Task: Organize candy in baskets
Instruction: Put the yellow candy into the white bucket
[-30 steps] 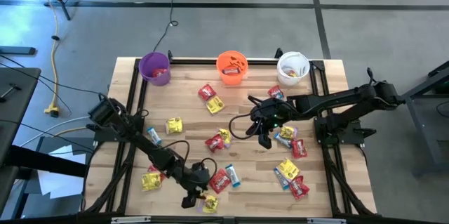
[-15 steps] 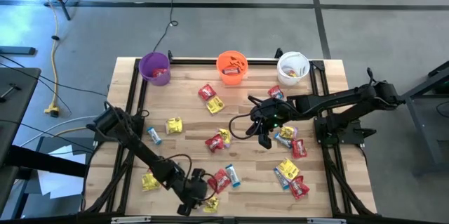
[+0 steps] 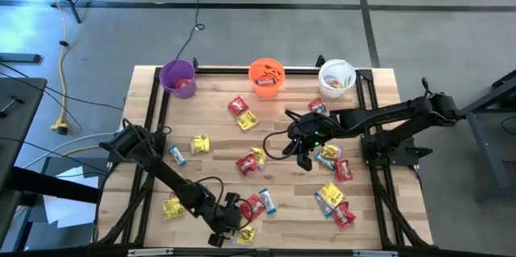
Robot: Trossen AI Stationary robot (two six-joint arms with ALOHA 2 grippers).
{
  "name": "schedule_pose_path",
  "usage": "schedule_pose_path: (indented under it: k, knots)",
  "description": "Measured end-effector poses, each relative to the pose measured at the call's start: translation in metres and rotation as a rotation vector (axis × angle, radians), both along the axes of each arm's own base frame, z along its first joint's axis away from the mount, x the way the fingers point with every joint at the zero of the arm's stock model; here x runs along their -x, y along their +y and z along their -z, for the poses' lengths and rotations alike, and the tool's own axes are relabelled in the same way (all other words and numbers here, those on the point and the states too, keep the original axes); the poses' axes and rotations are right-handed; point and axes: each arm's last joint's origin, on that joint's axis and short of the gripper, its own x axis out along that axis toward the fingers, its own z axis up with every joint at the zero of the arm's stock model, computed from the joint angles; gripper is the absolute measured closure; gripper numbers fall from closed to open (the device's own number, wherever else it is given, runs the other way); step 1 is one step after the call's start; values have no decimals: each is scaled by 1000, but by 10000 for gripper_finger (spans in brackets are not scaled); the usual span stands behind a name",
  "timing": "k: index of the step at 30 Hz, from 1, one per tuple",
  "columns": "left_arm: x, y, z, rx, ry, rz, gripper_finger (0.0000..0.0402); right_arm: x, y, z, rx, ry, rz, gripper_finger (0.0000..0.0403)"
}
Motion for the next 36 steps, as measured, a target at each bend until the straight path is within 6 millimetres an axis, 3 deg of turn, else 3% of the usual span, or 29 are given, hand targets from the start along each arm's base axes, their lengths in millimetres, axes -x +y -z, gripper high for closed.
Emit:
schedule_pose_path:
  k: [7, 12, 22, 36]
  knots:
    - [-2, 4, -2, 17, 17, 1, 400, 0, 0, 0, 0, 0, 0, 403]
    - [-5, 16, -15, 3, 11, -39, 401, 0, 0, 0, 0, 0, 0, 403]
    - [-7, 54, -65, -42, -20, -162, 401, -4, 0, -6, -7, -75, -2, 403]
    - [-12, 119, -143, 7, -251, -436, 401, -10, 1, -15, -109, -156, 63, 402]
